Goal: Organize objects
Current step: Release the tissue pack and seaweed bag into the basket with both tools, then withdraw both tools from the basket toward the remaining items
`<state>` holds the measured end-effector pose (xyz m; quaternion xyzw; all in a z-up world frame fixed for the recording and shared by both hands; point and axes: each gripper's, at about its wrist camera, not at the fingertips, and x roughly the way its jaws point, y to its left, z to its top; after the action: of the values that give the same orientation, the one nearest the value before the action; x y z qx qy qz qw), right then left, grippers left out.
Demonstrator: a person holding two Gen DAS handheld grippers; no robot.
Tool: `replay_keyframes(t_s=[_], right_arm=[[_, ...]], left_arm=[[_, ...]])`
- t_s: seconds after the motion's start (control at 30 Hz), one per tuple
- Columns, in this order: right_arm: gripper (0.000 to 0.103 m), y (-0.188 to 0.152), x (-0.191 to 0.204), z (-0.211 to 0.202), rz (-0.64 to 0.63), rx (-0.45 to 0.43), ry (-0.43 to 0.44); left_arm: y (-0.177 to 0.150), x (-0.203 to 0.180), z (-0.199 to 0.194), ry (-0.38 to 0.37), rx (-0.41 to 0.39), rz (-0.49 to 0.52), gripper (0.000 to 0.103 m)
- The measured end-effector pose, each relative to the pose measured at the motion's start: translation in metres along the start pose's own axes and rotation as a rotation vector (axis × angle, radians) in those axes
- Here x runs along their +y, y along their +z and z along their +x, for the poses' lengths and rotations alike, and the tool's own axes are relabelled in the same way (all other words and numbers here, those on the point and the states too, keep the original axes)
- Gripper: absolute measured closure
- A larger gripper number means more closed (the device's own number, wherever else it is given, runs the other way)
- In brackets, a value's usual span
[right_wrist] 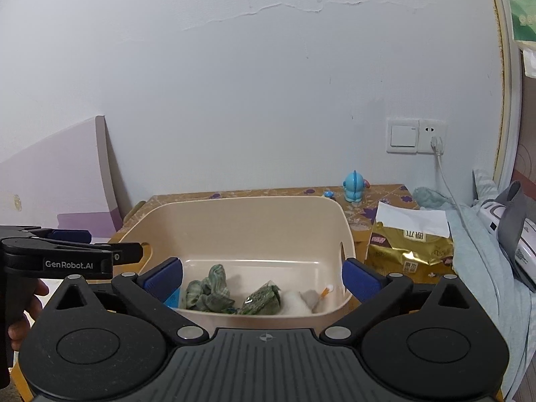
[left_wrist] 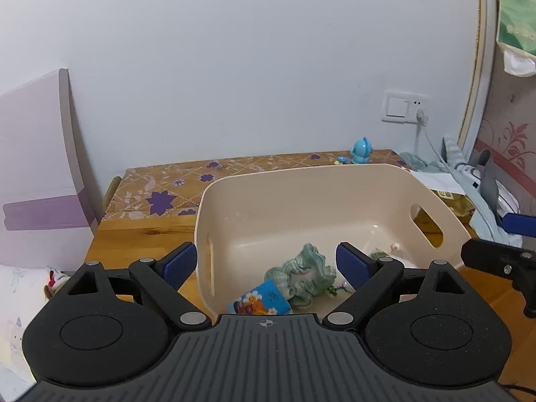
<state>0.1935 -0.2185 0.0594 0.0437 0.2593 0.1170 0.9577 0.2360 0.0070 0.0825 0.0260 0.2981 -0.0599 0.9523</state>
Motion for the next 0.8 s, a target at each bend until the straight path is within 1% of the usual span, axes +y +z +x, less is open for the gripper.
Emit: replay_keyframes(t_s=[0.2,0.53,0.8], right_arm=[[0.0,-0.004,0.0,-0.02,-0.022,-0.015,-0.012],[0.0,-0.019,-0.008,-0.045,-0.025,-0.006,-0.023],[0.0,-0.035,-0.011,-0.061,-0.039,-0.001,-0.047]], left_arm=[[-0.012,-0.005,-0.017,-0.004,-0.002,0.0,0.011],[-0.035,-0.011,-0.037,-0.005,0.002,0.001,0.011],[-0.055,-0.018,-0.047,-0.013,0.022,0.008,0.011]])
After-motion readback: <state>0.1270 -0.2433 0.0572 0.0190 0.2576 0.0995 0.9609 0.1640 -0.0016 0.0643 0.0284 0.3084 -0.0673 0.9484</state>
